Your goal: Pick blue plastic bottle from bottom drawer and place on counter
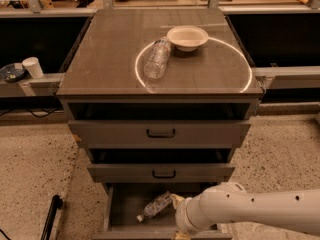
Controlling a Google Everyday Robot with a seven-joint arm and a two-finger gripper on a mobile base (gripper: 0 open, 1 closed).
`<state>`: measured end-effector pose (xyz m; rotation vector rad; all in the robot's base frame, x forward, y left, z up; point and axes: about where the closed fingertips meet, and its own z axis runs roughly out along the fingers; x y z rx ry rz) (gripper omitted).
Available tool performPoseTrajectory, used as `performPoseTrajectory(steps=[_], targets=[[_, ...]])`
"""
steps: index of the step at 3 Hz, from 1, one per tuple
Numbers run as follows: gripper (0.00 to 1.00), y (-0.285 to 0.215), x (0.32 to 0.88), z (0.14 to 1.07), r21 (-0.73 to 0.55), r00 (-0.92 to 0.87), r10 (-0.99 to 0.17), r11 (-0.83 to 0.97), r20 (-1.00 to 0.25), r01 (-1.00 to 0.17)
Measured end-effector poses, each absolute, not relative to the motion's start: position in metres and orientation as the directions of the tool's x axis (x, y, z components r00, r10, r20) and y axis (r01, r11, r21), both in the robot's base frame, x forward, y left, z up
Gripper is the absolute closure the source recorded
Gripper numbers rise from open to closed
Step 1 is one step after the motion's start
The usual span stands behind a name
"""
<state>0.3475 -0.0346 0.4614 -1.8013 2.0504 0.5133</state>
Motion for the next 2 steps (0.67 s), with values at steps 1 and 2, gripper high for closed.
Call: performPoseTrajectory(steps=[1,2], targets=[[0.0,-0.02,0.385,0.443,0.002,-0.094,-0.783,0.117,-0.615,-0.993],[0.0,-0.003,0.401,0.369,0.016,-0.094,-0.722,0.114,-0.686,-0.993]])
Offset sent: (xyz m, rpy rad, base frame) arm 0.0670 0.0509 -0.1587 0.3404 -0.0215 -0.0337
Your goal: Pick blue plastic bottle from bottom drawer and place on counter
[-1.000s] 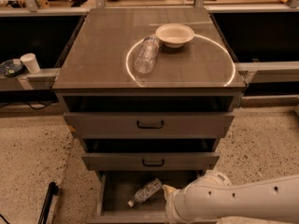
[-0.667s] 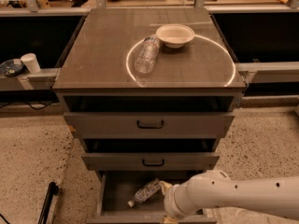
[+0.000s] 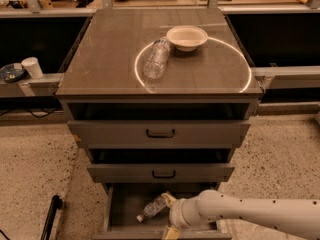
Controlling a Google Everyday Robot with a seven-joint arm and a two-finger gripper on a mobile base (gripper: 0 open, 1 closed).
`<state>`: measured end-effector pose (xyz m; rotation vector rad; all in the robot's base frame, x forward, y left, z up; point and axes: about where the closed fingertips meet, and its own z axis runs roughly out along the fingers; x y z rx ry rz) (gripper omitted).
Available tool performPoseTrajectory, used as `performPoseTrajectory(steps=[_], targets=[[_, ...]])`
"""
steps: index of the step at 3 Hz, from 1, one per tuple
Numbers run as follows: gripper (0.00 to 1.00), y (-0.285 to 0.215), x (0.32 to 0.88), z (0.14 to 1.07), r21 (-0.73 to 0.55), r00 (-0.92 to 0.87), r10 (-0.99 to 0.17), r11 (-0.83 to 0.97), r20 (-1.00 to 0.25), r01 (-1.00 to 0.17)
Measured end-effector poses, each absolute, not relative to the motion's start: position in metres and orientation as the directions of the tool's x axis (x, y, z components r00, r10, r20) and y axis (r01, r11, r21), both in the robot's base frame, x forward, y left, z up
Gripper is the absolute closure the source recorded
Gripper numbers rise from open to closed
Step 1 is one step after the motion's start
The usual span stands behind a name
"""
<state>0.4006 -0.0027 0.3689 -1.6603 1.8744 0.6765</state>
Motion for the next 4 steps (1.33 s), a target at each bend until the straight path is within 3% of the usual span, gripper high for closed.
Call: performPoseTrajectory(steps=[1,2,4], targets=[[0.0,0.017,0.392,0.304,0.057,-0.105,-0.699,0.091,-0.708,-0.994],[0.0,0.017,0.392,0.305,0.056,-0.104,-0.699,0.091,-0.708,-0.994],[0.0,-0.026,0.412,0.288,-0.041,0.013,-0.74,0.02,-0.672,-0.999]])
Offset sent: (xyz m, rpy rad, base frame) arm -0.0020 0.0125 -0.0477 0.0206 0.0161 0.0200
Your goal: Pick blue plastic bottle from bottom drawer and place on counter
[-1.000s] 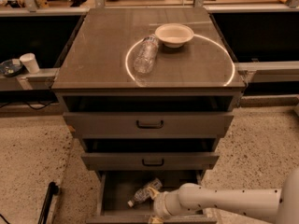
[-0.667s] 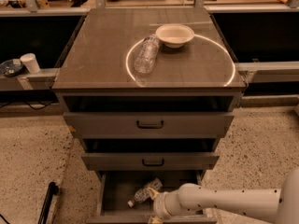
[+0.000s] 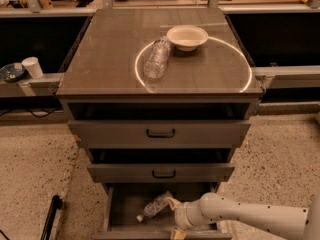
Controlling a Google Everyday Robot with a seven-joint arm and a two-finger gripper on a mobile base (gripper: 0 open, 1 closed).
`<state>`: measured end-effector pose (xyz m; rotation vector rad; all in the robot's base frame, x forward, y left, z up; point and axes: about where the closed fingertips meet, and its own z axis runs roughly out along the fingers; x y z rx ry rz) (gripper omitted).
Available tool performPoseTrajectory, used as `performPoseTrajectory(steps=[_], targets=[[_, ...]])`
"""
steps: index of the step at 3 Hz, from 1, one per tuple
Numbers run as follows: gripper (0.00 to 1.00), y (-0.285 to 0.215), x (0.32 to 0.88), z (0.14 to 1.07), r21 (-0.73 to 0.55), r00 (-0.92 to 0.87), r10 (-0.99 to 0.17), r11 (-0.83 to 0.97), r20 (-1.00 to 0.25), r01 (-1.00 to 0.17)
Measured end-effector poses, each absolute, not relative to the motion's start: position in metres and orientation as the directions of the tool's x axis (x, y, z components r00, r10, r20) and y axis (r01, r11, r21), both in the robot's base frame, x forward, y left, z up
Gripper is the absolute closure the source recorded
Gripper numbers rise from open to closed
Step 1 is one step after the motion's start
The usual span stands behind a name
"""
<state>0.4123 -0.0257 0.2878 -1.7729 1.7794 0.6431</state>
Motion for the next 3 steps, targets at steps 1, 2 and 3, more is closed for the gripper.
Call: performPoseTrajectory(steps=[1,2,3], targets=[[0.0,-0.052,0.428,0.271,-0.104,0.084,-0.721,-0.017,-0.688,-0.994],[0.0,-0.063,0.448,0.254,-0.167,0.132,-0.693,-0.018,-0.709,-0.986],[0.0,-0.063,0.468,0.244,-0.202,0.143,-0.688,0.005,-0.711,-0.979]])
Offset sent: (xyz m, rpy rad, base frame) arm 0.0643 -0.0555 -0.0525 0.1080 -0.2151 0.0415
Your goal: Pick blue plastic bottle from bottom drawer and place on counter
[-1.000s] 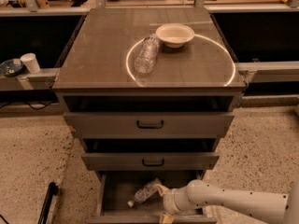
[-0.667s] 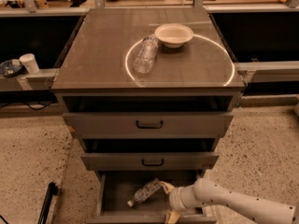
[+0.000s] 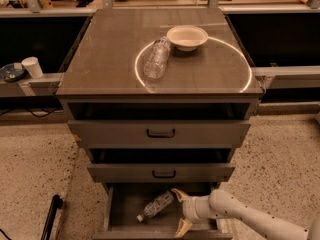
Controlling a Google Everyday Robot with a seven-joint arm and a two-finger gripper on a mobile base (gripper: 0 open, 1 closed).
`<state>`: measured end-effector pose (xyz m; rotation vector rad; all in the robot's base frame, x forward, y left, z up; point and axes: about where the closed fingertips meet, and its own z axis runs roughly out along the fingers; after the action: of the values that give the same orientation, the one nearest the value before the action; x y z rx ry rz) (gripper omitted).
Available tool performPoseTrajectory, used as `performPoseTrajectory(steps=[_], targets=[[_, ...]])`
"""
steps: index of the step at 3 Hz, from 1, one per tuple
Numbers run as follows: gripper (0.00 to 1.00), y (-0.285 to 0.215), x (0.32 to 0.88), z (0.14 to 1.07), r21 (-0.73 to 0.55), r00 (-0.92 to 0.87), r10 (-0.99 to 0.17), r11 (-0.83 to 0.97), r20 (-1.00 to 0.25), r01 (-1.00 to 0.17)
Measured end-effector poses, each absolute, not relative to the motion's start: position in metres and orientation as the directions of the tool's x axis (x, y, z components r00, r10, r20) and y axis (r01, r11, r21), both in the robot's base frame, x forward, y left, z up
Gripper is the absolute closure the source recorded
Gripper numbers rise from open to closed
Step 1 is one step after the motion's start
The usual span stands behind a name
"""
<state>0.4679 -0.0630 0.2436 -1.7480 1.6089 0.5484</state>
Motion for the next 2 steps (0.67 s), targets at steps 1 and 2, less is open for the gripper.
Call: performPoseTrajectory(steps=[1,2], targets=[[0.04,-0.057,0.492,0.233,-0.212,0.139,-0.699,0.019,-0.702,-0.977],[0.06,-0.057,0.515,0.218,-0.207,0.121,-0.701,0.039,-0.703,-0.978]])
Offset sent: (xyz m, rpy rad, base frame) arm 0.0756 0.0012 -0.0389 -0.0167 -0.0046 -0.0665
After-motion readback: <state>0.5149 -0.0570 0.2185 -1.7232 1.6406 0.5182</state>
